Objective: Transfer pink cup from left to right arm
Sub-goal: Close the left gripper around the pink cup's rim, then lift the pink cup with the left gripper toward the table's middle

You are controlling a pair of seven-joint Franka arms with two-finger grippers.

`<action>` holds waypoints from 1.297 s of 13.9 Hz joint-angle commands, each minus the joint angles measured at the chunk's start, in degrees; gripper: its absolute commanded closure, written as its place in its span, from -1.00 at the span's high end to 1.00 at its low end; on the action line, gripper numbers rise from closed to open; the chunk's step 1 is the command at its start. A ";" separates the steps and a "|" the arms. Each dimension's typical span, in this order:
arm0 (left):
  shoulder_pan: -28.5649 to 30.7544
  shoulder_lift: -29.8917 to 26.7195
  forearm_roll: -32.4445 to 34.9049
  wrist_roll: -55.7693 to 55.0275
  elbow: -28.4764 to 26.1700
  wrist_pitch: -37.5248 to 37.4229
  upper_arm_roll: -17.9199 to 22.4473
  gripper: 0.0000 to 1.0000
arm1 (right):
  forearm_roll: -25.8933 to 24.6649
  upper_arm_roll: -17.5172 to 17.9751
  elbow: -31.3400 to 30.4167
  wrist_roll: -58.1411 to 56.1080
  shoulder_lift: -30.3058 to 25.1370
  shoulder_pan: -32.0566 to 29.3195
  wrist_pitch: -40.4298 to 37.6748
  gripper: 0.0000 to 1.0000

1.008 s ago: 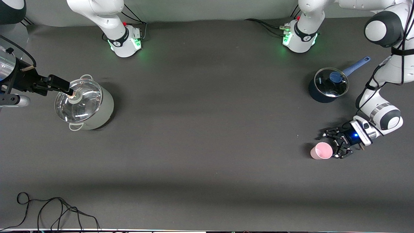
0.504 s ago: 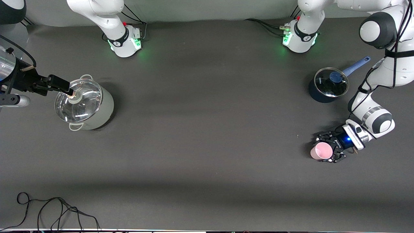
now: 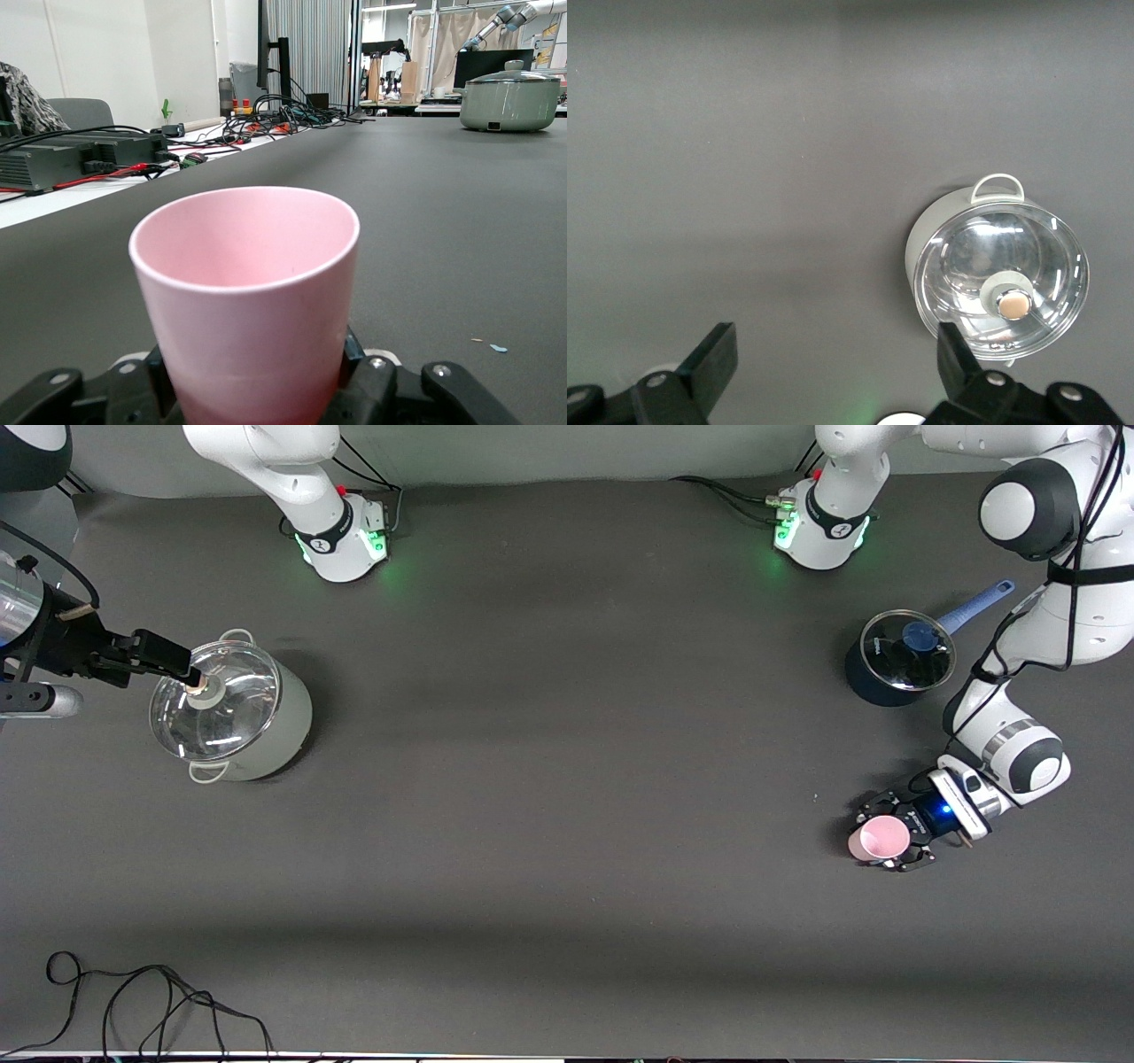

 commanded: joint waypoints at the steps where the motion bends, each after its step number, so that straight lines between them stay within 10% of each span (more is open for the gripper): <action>1: -1.20 -1.46 -1.30 0.22 -1.00 1.17 0.23 -0.19 | -0.07 -0.39 0.32 -0.40 -0.05 0.53 -0.52 1.00; 12: -2.34 -26.67 -27.81 -1.64 -23.92 35.25 -32.43 -0.27 | 0.01 -0.39 0.40 0.47 -0.05 0.44 -0.52 1.00; 18: -2.78 -34.16 -43.22 -2.16 -22.72 53.09 -53.18 -0.28 | 2.55 -0.21 0.67 17.83 0.04 0.62 -0.52 0.97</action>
